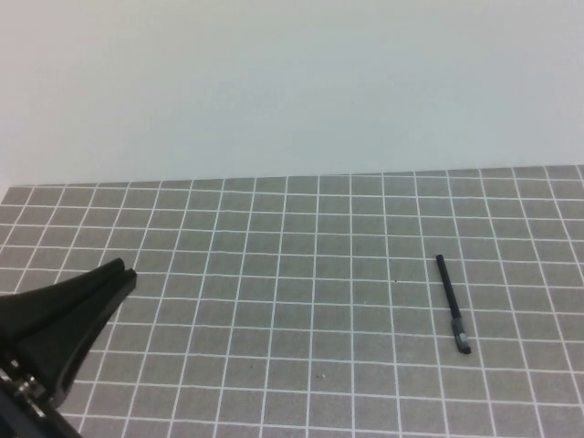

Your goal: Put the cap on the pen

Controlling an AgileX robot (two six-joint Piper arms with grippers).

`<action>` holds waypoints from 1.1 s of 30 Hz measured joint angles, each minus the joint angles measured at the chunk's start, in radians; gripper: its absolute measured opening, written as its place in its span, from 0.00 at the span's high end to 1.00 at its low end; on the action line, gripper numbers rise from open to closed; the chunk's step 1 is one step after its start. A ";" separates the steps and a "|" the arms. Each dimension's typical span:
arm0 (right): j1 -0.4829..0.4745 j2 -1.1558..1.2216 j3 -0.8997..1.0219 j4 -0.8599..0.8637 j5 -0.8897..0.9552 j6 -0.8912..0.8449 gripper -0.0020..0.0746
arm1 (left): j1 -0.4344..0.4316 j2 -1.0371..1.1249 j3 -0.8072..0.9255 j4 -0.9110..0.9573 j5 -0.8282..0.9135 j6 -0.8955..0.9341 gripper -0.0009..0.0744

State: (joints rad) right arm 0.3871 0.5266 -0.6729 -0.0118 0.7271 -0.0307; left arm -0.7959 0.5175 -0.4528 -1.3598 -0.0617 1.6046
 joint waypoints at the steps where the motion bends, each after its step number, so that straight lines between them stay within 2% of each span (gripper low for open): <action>1: 0.000 -0.032 0.027 0.000 -0.004 0.000 0.97 | 0.000 -0.003 0.000 -0.002 0.012 0.000 0.99; 5: 0.000 -0.159 0.110 -0.008 -0.017 0.000 0.97 | 0.000 -0.003 0.010 -0.006 0.050 0.000 0.99; 13: 0.000 -0.330 0.233 -0.025 -0.009 0.031 0.97 | 0.000 -0.003 0.134 -0.047 0.022 -0.002 0.99; 23: 0.000 -0.354 0.257 -0.104 -0.036 0.061 0.97 | 0.000 -0.003 0.190 -0.133 -0.081 -0.002 0.99; 33: 0.000 -0.354 0.258 -0.145 -0.067 0.061 0.97 | 0.000 -0.003 0.195 -0.182 -0.089 0.006 0.99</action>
State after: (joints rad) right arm 0.3871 0.1731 -0.4151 -0.1570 0.6604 0.0299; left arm -0.7959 0.5150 -0.2575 -1.5420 -0.1512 1.6101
